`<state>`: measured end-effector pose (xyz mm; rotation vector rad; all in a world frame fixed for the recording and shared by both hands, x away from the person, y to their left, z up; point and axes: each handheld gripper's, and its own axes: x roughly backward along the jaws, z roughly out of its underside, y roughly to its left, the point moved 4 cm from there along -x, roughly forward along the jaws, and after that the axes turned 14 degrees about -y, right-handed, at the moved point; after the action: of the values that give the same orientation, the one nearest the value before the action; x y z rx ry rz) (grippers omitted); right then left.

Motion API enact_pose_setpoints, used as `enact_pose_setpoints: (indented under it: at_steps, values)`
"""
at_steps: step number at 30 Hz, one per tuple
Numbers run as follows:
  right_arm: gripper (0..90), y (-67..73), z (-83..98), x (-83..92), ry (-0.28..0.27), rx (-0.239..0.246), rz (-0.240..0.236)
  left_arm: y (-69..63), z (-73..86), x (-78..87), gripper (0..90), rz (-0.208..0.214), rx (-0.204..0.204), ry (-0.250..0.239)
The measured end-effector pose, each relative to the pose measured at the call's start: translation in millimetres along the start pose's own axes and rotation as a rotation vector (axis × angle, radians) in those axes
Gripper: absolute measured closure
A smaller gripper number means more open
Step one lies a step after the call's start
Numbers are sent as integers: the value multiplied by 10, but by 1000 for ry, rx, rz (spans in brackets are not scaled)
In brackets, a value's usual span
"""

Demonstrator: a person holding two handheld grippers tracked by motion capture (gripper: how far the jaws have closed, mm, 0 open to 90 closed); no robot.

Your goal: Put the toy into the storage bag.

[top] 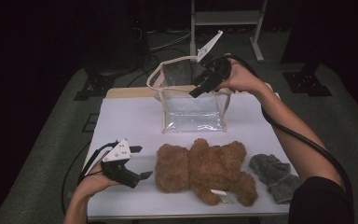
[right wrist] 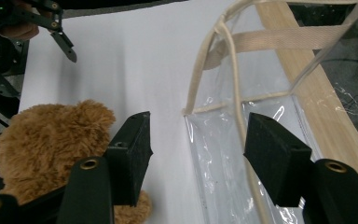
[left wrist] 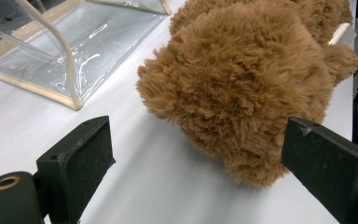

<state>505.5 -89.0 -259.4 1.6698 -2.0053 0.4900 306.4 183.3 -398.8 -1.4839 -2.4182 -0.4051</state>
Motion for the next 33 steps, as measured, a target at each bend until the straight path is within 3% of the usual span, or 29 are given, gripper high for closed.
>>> enact_pose_setpoints:
  at_steps: [17,24,28,29,30,33]
  values:
    - [441,-270,164,-234,24,-30,1,-38,25,-13,83,-1,0,10]
    - [611,-286,221,-283,58,-31,8,-44,30,-10,83,-5,1,8]
    - [764,-279,247,-300,77,-39,22,-47,29,-9,83,-5,2,8]
    - [764,-279,247,-300,77,-39,22,-49,29,-9,83,-6,1,9]
    - [831,-258,256,-306,91,-51,30,-50,29,-9,83,-6,-1,8]
    - [863,-233,260,-307,92,-56,37,-53,25,-6,83,-5,-1,9]
